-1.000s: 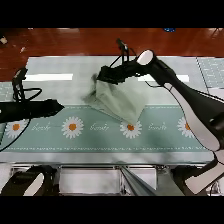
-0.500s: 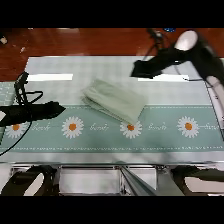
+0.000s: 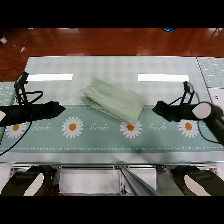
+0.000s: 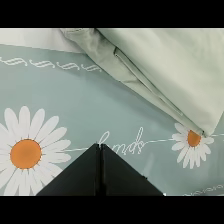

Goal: Fold the shirts.

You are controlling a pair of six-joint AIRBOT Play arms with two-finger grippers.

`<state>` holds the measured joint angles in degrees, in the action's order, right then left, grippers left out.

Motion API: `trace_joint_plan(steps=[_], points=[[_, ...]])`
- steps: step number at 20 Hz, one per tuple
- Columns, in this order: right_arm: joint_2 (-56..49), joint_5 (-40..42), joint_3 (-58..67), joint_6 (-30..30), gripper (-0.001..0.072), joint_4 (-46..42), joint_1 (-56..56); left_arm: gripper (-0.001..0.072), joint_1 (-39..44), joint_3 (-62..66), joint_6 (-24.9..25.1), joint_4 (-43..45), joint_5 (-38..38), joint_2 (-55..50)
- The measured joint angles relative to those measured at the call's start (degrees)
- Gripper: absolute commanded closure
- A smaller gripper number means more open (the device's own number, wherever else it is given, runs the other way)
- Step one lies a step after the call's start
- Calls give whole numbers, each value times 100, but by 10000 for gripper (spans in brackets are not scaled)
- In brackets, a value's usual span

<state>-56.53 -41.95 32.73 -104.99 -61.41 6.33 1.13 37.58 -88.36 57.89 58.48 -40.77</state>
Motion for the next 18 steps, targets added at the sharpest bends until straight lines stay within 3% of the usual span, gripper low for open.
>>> trace_joint_plan(steps=[3, 7, 8, 9, 10, 11, 15, 18], points=[[-608, 511, -350, 868, 297, 1506, 195, 691, 0, 0, 0, -4, 2, 0], [-1663, 549, -63, 2168, 315, 3298, 481, 690, 0, -2, -2, -7, 24, 0], [-1923, 431, 98, 2444, 353, 3609, 551, 691, 0, -2, -2, -7, 26, 0], [-2151, 343, 271, 2658, 476, 3812, 619, 691, 0, -4, -2, -9, 35, 0], [-2369, 254, 483, 2868, 607, 3919, 693, 690, 0, -4, -2, -9, 39, 0], [-2544, 170, 708, 3029, 687, 4050, 763, 690, 0, -4, -2, -9, 39, 0], [-2885, -219, 1912, 3484, 688, 4306, 955, 691, 0, -4, -2, -9, 44, 0], [-2968, -485, 3305, 3036, 688, 3501, 1001, 690, 0, -4, 0, -9, 46, 0]])
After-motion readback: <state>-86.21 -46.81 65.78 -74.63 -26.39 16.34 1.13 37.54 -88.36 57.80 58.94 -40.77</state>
